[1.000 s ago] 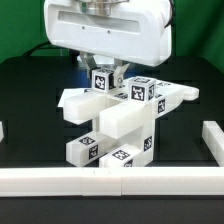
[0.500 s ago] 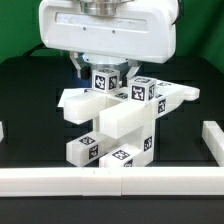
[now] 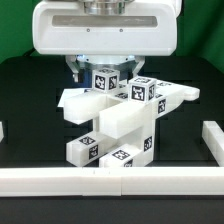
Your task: Assemble chair
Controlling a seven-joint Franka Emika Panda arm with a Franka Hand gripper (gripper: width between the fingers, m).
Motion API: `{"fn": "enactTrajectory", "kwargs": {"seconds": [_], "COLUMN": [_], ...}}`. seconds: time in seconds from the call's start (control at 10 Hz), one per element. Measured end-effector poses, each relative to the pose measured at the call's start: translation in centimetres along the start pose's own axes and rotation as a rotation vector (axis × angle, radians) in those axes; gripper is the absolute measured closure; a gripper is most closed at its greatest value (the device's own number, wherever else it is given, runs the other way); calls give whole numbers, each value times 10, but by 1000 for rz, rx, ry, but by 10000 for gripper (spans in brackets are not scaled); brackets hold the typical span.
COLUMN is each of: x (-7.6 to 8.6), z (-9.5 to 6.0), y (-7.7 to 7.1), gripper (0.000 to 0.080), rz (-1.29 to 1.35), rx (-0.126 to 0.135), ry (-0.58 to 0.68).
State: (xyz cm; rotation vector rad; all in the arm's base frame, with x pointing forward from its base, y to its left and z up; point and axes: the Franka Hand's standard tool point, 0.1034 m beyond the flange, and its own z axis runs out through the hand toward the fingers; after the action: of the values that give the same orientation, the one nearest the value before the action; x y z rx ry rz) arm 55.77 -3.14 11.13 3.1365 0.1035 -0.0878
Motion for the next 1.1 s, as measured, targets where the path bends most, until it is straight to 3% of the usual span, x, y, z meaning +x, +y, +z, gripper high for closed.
{"fn": "enactTrajectory", "kwargs": {"seconds": [0.7, 0.8, 0.9, 1.1], "x": [-2, -2, -2, -2], "z": [1, 1, 1, 1], "y": [6, 6, 6, 7], "gripper": [150, 277, 277, 517], "rz": [-483, -481, -480, -479], "rx": [-30, -30, -30, -30], "ry": [-17, -18, -18, -18]}}
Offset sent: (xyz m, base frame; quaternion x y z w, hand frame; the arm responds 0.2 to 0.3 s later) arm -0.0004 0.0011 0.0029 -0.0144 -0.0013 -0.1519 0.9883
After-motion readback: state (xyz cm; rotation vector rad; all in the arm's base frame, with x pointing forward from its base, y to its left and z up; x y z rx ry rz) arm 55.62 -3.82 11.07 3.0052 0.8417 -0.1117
